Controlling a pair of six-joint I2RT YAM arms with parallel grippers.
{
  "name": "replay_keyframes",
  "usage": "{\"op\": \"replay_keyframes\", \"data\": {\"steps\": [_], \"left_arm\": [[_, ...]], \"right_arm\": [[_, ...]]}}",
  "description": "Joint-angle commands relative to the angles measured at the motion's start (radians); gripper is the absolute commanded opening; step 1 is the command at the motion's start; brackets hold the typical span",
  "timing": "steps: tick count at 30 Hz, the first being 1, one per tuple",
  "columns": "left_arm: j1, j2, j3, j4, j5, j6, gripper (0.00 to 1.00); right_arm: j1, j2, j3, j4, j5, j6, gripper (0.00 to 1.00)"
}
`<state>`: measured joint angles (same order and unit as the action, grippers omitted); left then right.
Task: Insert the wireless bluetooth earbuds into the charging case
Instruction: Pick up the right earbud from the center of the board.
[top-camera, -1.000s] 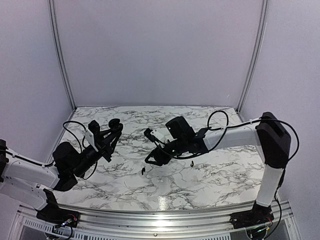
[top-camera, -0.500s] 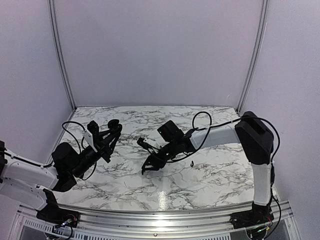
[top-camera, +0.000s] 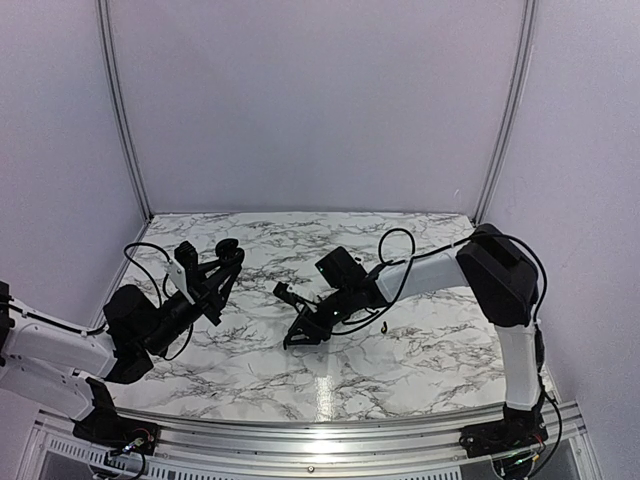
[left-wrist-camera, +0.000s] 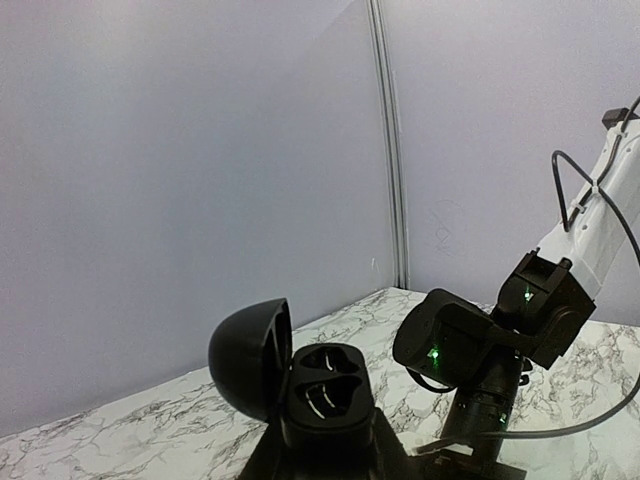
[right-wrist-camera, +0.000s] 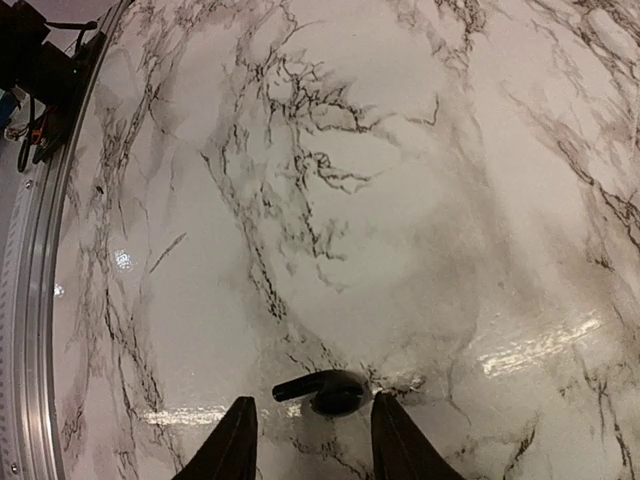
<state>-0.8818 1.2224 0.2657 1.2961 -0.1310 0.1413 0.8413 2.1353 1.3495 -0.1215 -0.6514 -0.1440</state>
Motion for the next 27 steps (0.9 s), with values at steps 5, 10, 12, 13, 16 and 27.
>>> {"op": "replay_keyframes", "data": {"steps": [5, 10, 12, 13, 16, 27], "left_arm": [[0.007, -0.008, -0.003, 0.006, 0.009, 0.004, 0.06], [0.007, -0.001, 0.001, 0.006, 0.011, 0.003, 0.06], [0.007, -0.002, 0.001, 0.006, 0.011, 0.003, 0.06], [0.007, -0.002, 0.002, 0.006, 0.010, 0.003, 0.06], [0.007, -0.003, 0.002, 0.006, 0.011, 0.003, 0.06], [0.007, -0.001, 0.004, 0.006, 0.013, 0.003, 0.06]], "right_arm": [[-0.005, 0.021, -0.025, 0.054, -0.034, -0.064, 0.36], [-0.006, 0.034, -0.034, 0.071, -0.013, -0.074, 0.35], [-0.005, 0.035, -0.045, 0.089, -0.008, -0.078, 0.35], [-0.006, 0.035, -0.049, 0.100, -0.005, -0.082, 0.36], [-0.005, 0.039, -0.052, 0.107, 0.009, -0.095, 0.39], [-0.003, 0.047, -0.074, 0.159, 0.025, -0.133, 0.40]]}}
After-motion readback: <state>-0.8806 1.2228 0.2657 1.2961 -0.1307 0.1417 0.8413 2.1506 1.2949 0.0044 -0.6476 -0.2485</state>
